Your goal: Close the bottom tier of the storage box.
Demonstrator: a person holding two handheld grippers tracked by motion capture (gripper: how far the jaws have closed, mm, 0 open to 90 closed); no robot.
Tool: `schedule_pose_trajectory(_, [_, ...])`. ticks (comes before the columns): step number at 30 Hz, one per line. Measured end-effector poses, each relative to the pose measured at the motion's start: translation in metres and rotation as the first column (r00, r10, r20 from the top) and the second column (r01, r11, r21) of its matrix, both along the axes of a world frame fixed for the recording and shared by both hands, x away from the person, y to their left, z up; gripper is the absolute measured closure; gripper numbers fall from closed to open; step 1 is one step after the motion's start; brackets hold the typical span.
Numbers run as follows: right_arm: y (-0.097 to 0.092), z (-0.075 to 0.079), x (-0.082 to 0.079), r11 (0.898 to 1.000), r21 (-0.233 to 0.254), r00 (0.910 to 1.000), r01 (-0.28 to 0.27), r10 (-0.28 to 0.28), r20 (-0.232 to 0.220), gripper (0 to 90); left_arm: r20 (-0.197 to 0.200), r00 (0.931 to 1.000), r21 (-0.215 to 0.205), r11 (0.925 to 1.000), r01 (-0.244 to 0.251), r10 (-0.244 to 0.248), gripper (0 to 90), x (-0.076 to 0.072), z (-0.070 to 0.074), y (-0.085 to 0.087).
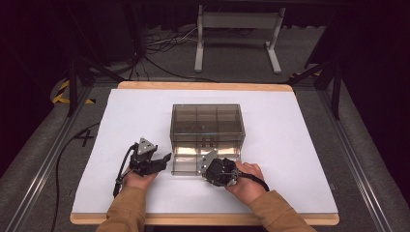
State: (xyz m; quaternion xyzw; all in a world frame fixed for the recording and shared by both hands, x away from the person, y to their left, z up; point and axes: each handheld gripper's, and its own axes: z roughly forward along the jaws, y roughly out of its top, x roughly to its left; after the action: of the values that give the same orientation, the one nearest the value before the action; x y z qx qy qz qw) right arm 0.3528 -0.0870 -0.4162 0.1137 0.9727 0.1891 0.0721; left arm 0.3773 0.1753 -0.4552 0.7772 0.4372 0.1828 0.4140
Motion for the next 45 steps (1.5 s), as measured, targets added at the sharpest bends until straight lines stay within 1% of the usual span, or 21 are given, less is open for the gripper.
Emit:
schedule_pose_trajectory(1, [0.0,0.0,0.001,1.0,0.002,1.0,0.0,0.0,-0.004,90.0,0.0,1.0,0.0,1.0,0.0,0.0,36.1,0.0,0.0,0.0])
schedule_pose_trajectory(2, [0.0,0.0,0.002,1.0,0.006,1.0,-0.003,0.002,0.005,90.0,0.0,1.0,0.0,1.0,0.0,0.0,36.1,0.0,0.0,0.0])
schedule_pose_trajectory(3, [0.0,0.0,0.002,1.0,0.007,0.9999,0.011,-0.011,-0.004,90.0,0.0,1.0,0.0,1.0,0.0,0.0,36.1,0.0,0.0,0.0])
schedule_pose_trajectory(5, [0.0,0.0,0.004,1.0,0.005,1.0,0.004,-0.004,0.002,90.0,0.0,1.0,0.0,1.0,0.0,0.0,36.1,0.0,0.0,0.0])
schedule_pose_trajectory(7, [0.0,0.0,0.006,1.0,0.01,0.9999,0.012,-0.012,0.006,90.0,0.0,1.0,0.0,1.0,0.0,0.0,36.1,0.0,0.0,0.0])
schedule_pose_trajectory(10, [-0.001,0.0,0.009,1.0,0.01,0.9997,0.024,-0.024,0.0,90.0,0.0,1.0,0.0,1.0,0.0,0.0,36.1,0.0,0.0,0.0])
schedule_pose_trajectory(12, [-0.001,0.0,0.011,1.0,0.018,0.9996,0.025,-0.025,0.013,90.0,0.0,1.0,-0.001,1.0,0.0,0.0,36.1,0.0,0.0,0.0])
schedule_pose_trajectory(15, [-0.001,0.0,0.013,0.999,0.022,0.9994,0.03,-0.031,0.014,90.0,0.0,1.0,-0.001,1.0,0.0,0.0,36.1,0.0,0.0,0.0])
schedule_pose_trajectory(24, [-0.001,0.0,0.021,0.999,0.027,0.9983,0.045,-0.046,0.036,90.0,0.001,1.0,-0.001,1.0,0.0,0.0,36.1,0.0,0.0,0.0])
schedule_pose_trajectory(26, [-0.001,0.0,0.023,0.998,0.036,0.9976,0.052,-0.053,0.044,90.0,0.0,1.0,-0.001,1.0,0.001,-0.001,36.1,0.0,0.0,0.0])
schedule_pose_trajectory(32, [-0.002,0.001,0.027,0.997,0.042,0.9968,0.067,-0.069,0.041,90.0,0.001,1.0,0.002,1.0,0.003,-0.003,36.1,0.0,0.0,0.0])
schedule_pose_trajectory(34, [-0.003,0.001,0.029,0.996,0.048,0.9954,0.08,-0.083,0.049,90.0,0.0,1.0,0.002,1.0,0.003,-0.003,36.1,0.0,0.0,0.0])
schedule_pose_trajectory(37, [-0.004,0.001,0.031,0.995,0.052,0.995,0.082,-0.085,0.052,90.0,0.0,1.0,0.002,1.0,0.003,-0.003,36.1,0.0,0.0,0.0])
schedule_pose_trajectory(43, [-0.007,0.0,0.036,0.992,0.064,0.9914,0.111,-0.115,0.062,90.0,0.0,1.0,0.002,1.0,0.003,-0.003,36.1,0.0,0.0,0.0])
schedule_pose_trajectory(45, [-0.007,0.0,0.037,0.992,0.065,0.9912,0.111,-0.115,0.065,90.0,0.0,1.0,0.001,1.0,0.003,-0.003,36.1,0.0,0.0,0.0])
